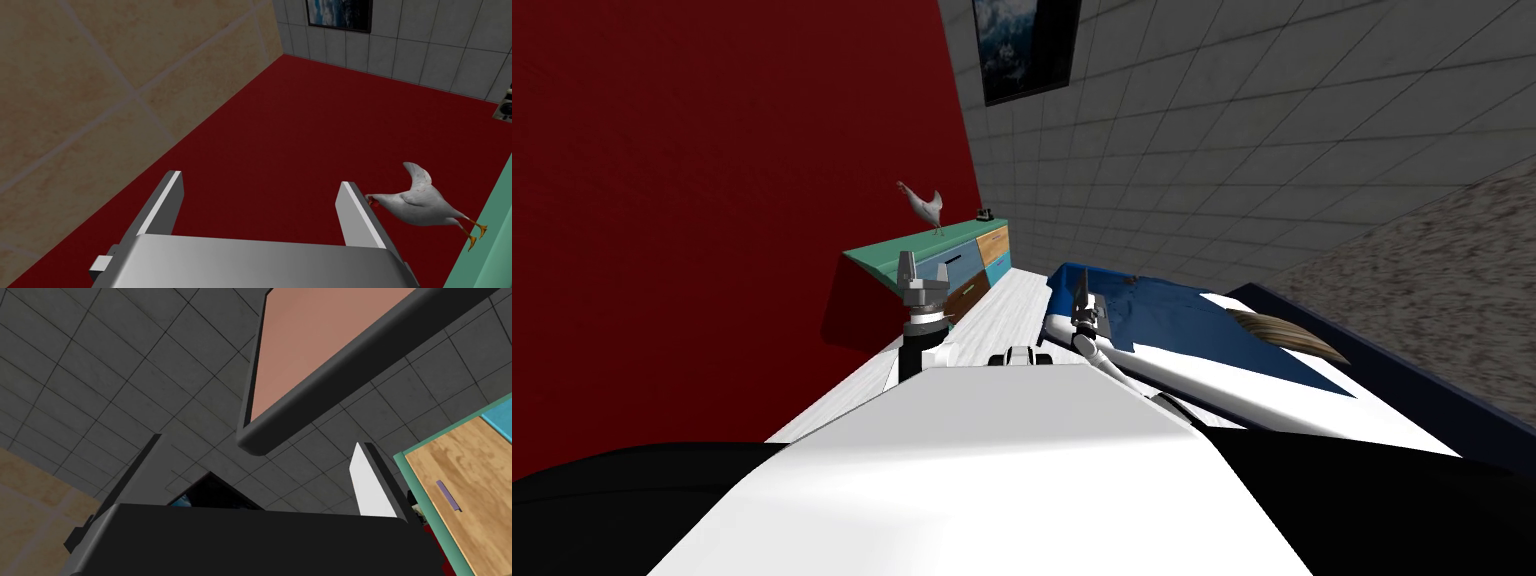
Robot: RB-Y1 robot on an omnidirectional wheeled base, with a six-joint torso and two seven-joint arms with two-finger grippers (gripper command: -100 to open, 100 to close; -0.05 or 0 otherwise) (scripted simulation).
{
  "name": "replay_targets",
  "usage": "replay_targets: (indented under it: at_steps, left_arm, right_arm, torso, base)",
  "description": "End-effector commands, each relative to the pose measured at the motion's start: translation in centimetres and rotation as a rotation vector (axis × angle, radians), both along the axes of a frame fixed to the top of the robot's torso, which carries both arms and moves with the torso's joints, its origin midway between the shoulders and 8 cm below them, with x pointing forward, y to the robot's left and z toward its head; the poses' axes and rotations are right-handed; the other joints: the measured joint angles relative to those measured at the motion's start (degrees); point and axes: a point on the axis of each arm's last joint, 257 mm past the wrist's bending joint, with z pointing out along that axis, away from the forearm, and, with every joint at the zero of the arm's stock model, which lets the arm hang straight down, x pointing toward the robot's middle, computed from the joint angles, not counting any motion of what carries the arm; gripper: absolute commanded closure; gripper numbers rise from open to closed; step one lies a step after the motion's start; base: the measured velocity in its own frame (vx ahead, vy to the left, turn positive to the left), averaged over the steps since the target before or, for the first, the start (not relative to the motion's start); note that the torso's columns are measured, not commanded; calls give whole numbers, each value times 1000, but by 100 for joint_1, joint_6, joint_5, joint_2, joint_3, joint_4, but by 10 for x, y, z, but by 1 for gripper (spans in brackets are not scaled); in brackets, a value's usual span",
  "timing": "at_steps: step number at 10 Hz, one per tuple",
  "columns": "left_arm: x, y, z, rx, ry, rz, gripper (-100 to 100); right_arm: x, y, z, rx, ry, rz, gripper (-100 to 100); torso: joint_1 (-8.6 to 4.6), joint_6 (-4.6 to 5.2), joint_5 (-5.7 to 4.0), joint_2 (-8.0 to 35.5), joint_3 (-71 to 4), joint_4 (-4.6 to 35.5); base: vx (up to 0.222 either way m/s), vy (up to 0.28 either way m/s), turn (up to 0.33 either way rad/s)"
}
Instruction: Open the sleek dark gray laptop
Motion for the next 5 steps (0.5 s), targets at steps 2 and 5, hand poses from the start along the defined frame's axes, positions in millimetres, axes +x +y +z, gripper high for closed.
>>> replay_targets:
  at_steps: [2,5]
  left_arm:
    - [0,0,0,0,0,0,0]
    - [0,0,0,0,0,0,0]
  right_arm:
    - [7,-6,6,22,-34,-26,100]
    - [11,-19,13,46,-70,-65,100]
  torso:
    - [3,0,-1,2,2,1]
    - [1,0,1,12,8,6]
  base:
    - [-27,-27,106]
    - [-99,-101,141]
